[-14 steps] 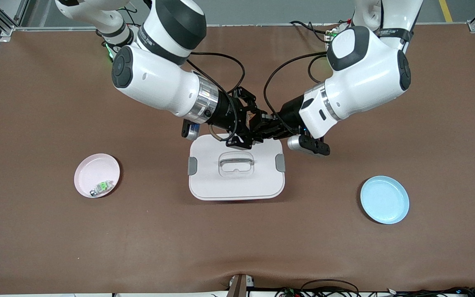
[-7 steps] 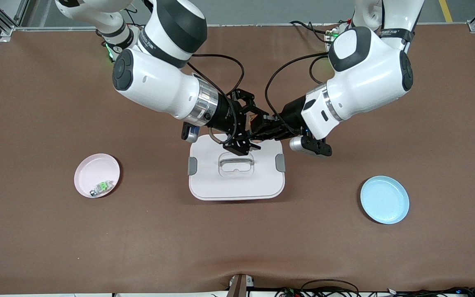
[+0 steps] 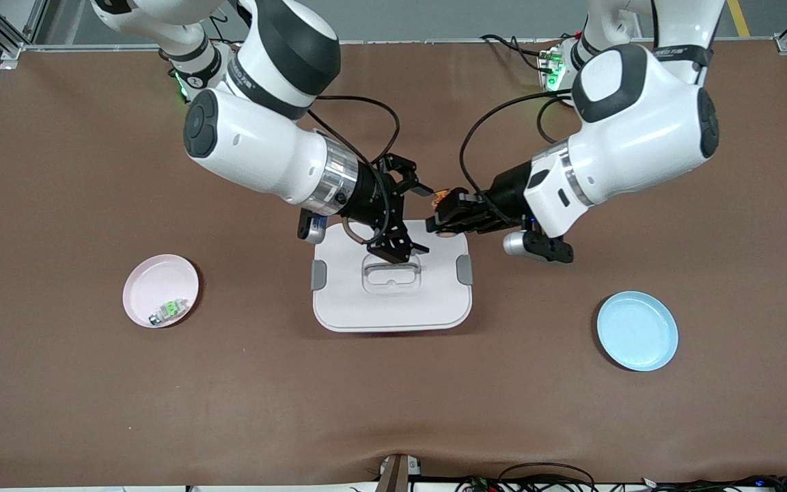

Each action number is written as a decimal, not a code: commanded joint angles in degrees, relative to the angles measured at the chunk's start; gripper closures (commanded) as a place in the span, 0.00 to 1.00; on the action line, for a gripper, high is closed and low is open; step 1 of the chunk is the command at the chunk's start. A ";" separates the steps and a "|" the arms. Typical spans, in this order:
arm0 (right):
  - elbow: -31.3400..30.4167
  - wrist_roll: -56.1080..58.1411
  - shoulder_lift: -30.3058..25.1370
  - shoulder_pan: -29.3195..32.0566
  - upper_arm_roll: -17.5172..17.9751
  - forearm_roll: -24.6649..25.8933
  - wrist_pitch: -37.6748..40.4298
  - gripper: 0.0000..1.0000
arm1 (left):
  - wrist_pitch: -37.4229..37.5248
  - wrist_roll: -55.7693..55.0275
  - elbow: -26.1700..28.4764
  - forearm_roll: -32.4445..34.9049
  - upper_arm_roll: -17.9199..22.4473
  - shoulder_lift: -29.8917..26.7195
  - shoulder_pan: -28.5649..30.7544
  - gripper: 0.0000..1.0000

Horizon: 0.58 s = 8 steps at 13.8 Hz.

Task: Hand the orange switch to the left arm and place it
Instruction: 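Open the right gripper while the left gripper pulls the switch away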

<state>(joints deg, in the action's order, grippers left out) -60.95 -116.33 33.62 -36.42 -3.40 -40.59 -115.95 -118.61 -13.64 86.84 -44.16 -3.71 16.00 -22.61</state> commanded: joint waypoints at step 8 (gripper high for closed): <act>1.36 58.19 -3.82 5.21 0.24 16.68 23.47 0.00 | 10.66 -11.50 0.53 22.77 0.37 -4.05 5.64 1.00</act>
<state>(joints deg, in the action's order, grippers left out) -59.30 -66.41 30.79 -31.86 -3.64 -26.50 -96.18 -110.78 -23.34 86.87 -25.88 -3.39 13.39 -17.79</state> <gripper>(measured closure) 0.000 0.612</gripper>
